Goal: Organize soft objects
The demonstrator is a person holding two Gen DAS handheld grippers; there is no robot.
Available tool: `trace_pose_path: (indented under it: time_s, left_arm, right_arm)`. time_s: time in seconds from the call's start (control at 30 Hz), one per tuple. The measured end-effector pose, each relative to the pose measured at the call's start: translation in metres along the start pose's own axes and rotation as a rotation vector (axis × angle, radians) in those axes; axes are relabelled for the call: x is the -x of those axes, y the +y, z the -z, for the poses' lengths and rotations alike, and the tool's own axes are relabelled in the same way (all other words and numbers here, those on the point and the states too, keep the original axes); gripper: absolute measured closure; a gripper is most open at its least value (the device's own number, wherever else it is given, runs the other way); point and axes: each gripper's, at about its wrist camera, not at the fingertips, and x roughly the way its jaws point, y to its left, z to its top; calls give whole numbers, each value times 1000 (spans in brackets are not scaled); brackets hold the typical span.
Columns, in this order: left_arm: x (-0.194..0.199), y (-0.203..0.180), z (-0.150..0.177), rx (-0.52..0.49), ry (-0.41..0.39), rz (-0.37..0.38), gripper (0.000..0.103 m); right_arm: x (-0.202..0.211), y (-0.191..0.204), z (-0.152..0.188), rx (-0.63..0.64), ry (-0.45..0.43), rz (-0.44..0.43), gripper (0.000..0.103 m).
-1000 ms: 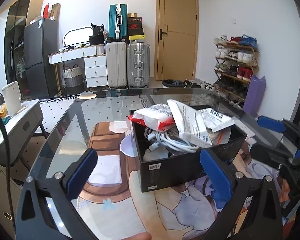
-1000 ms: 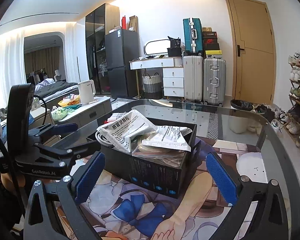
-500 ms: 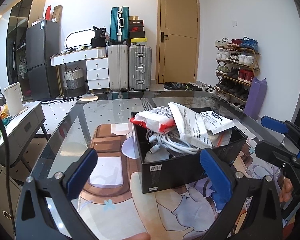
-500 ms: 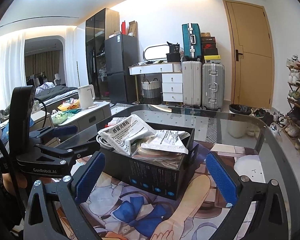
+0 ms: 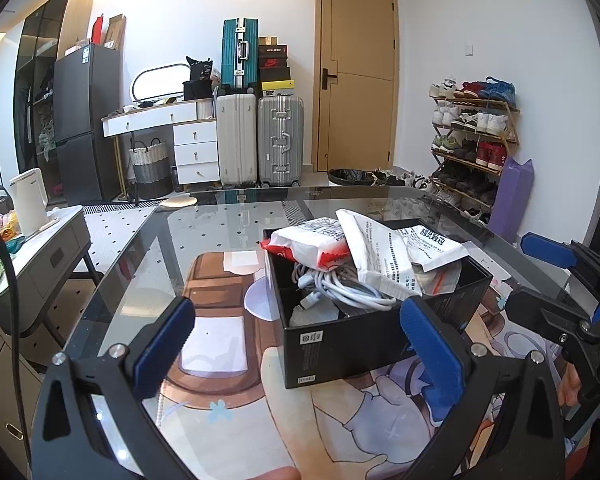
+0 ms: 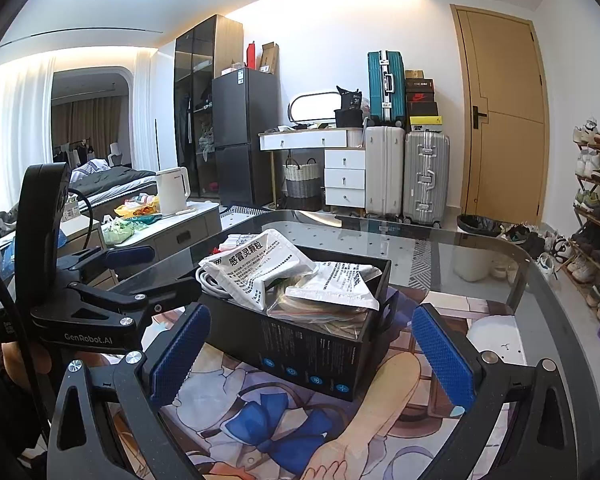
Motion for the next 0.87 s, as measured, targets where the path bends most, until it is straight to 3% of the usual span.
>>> trace_pose_path:
  time_s: [0.87]
  left_arm:
    - [5,-5,-4,2,-20,-13,0]
  right_arm:
    - [0,1,0,-7,2,0,1]
